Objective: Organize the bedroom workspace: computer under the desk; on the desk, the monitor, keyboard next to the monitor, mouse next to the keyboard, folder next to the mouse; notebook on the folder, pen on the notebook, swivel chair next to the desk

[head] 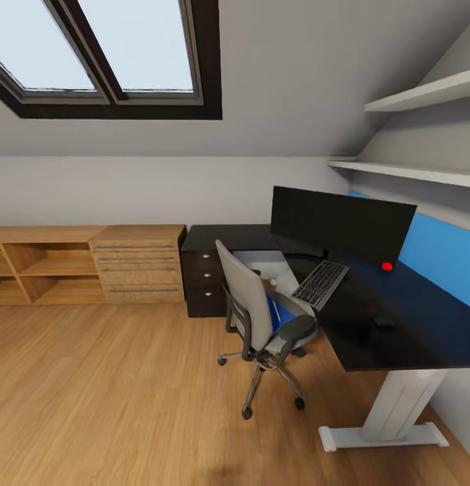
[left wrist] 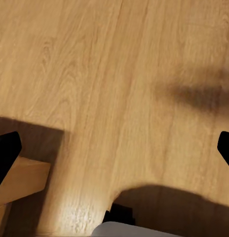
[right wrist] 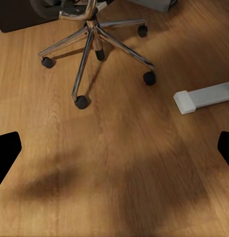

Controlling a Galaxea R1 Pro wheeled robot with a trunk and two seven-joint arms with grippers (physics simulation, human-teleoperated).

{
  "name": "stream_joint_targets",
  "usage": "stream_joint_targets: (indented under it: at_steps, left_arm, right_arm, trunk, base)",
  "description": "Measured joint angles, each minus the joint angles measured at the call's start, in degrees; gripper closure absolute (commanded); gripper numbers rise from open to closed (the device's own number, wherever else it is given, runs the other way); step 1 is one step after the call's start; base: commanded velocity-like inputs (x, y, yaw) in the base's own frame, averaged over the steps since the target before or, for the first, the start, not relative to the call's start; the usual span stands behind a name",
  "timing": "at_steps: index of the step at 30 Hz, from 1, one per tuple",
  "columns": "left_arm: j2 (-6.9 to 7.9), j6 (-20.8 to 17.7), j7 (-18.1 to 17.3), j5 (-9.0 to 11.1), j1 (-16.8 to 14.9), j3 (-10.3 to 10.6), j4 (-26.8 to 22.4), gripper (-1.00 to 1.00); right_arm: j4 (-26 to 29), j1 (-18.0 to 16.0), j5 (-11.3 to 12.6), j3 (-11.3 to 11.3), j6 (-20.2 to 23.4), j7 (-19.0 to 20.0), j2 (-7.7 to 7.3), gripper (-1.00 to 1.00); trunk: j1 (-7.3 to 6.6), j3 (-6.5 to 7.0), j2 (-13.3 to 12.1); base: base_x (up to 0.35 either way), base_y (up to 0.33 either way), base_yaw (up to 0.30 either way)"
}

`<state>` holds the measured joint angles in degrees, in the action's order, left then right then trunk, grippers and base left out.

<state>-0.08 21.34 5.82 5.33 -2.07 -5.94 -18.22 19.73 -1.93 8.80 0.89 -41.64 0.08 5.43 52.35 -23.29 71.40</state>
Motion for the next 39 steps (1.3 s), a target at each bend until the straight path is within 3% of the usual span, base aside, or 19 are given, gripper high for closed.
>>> stream_joint_targets:
  at_steps: [5, 39]
  left_arm:
    - [-0.07, -0.01, 1.80, -0.04, 0.01, 0.22, 0.00, -1.00]
    - [-0.08, -0.10, 2.20, 0.07, 0.00, 0.15, 0.00, -1.00]
  right_arm:
    - [0.00, 0.03, 0.00, 0.00, -0.02, 0.00, 0.00, -1.00]
    - [0.16, 0.03, 0.02, 0.00, 0.03, -0.25, 0.26, -1.00]
  trunk:
    - [1.10, -0.90, 2.01]
    - [8.57, -7.01, 15.65]
  base:
    - [0.000, 0.000, 0.000]
    - [0.000, 0.000, 0.000]
